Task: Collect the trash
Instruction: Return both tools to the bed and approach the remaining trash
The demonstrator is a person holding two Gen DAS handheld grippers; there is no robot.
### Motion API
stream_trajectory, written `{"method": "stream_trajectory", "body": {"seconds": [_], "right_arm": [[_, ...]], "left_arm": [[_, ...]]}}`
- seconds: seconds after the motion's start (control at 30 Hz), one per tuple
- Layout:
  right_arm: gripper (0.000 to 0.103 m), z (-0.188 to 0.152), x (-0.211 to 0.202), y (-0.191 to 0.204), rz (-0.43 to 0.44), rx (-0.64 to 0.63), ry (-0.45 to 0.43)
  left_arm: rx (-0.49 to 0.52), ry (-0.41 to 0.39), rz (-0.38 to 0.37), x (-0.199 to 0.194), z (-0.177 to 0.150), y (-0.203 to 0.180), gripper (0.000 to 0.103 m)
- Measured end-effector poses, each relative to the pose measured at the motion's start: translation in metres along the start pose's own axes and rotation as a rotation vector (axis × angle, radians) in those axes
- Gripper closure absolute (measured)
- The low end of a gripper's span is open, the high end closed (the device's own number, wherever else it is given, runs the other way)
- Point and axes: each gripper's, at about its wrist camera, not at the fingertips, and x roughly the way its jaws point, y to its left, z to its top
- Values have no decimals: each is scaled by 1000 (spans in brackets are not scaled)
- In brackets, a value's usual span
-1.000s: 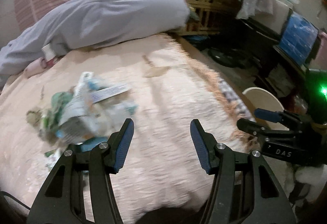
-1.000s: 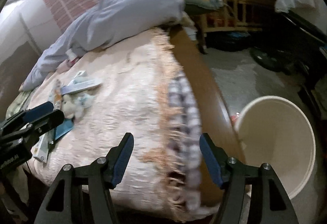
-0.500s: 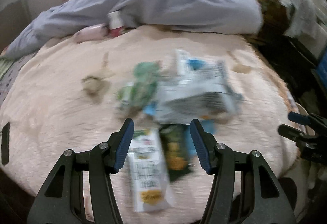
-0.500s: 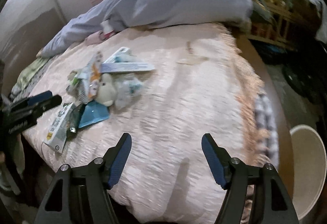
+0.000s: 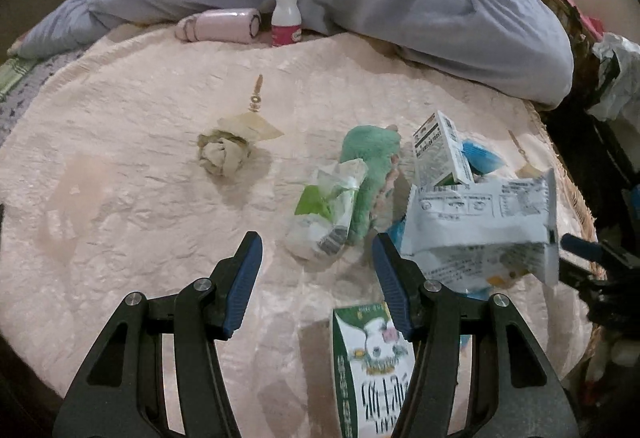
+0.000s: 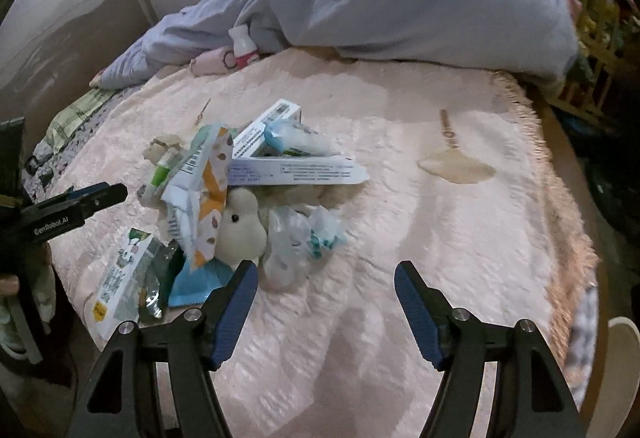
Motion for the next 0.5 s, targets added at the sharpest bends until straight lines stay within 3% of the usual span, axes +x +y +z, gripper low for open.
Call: {"method": "stream_trajectory", "body": {"seconds": [0.2, 0.37, 0.4, 0.5], "right_arm": [[35, 9, 34, 0, 73, 13, 36], [59, 11, 48, 4, 117, -1, 34], [69, 10, 49, 4, 117, -2, 30], [77, 7, 46, 2, 115, 0, 10]], "left_arm": [[3, 35, -43, 26, 11, -3, 47], [-12, 32, -71, 40, 19, -3, 48], [-23, 36, -84, 42, 20, -1, 50], [-57, 70, -125, 49, 22, 5, 77]]}}
